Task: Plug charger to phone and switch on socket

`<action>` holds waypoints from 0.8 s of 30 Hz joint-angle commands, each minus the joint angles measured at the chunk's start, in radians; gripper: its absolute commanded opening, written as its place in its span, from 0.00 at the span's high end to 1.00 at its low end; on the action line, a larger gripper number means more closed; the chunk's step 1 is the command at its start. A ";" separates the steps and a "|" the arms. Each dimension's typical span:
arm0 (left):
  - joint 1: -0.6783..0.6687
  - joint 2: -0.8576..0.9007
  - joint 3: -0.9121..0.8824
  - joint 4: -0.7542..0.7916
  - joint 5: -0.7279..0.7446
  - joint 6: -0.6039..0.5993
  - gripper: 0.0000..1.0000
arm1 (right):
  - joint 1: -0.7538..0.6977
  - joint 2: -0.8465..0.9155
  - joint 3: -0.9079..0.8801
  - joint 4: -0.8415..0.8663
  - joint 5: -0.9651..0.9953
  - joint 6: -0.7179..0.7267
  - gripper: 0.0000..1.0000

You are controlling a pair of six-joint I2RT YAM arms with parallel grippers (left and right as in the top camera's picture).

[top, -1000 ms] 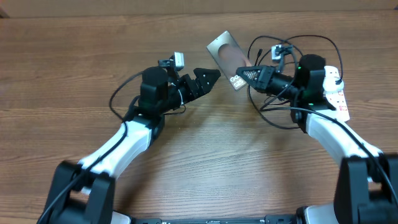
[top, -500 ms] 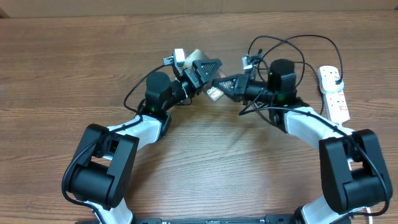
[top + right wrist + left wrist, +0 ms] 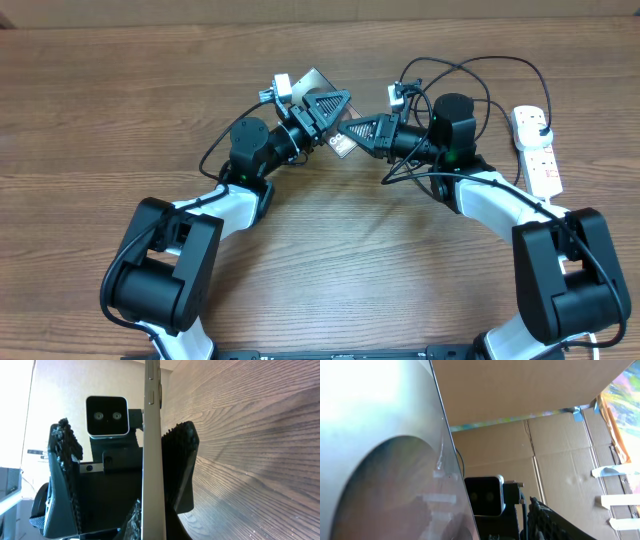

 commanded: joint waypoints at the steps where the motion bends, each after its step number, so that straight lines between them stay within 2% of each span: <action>1: 0.001 0.004 0.003 0.024 0.001 -0.003 0.34 | -0.023 -0.010 0.019 0.018 0.052 0.046 0.96; 6: 0.001 0.004 0.003 0.046 0.000 -0.004 0.37 | -0.047 -0.010 0.019 0.026 0.042 0.048 0.96; 15: 0.001 0.004 0.003 0.048 -0.002 -0.011 0.64 | -0.047 -0.010 0.019 0.010 0.031 0.048 0.96; 24: 0.001 0.004 0.003 0.048 -0.003 -0.043 0.81 | -0.047 -0.010 0.019 -0.022 -0.013 0.055 0.96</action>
